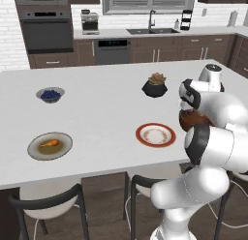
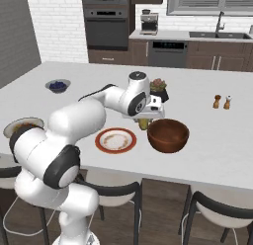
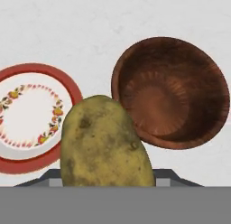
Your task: Pick the chicken drumstick and potato from their plates and place them in the bowl. Then put the bowl in the fridge.
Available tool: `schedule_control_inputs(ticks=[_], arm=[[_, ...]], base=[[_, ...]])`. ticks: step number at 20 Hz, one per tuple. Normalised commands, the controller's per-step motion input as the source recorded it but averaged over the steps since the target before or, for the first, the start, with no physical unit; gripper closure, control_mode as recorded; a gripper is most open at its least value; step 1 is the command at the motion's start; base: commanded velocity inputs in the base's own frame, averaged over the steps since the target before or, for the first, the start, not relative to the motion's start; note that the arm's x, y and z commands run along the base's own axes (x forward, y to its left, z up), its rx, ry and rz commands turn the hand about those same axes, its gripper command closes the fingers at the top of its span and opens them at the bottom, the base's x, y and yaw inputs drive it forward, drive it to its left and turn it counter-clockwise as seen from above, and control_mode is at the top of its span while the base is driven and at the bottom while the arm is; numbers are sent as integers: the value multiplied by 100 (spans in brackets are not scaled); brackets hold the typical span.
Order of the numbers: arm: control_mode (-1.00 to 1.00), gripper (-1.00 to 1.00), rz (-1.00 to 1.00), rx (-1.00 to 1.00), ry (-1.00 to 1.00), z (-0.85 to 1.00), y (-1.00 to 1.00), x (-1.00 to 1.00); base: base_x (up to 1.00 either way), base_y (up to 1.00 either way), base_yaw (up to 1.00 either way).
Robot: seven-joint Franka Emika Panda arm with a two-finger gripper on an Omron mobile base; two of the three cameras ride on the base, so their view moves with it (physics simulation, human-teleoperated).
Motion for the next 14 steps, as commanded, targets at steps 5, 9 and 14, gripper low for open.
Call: schedule_control_inputs(ticks=[5, 9, 14], arm=[[-100, 100, -5, 8, 12, -13, -81, 44], [-100, 100, 0, 8, 9, -41, -67, 59], [-100, 100, 0, 0, 10, -55, -22, 40]], base=[[0, 0, 0], [0, 0, 0], [0, 0, 0]])
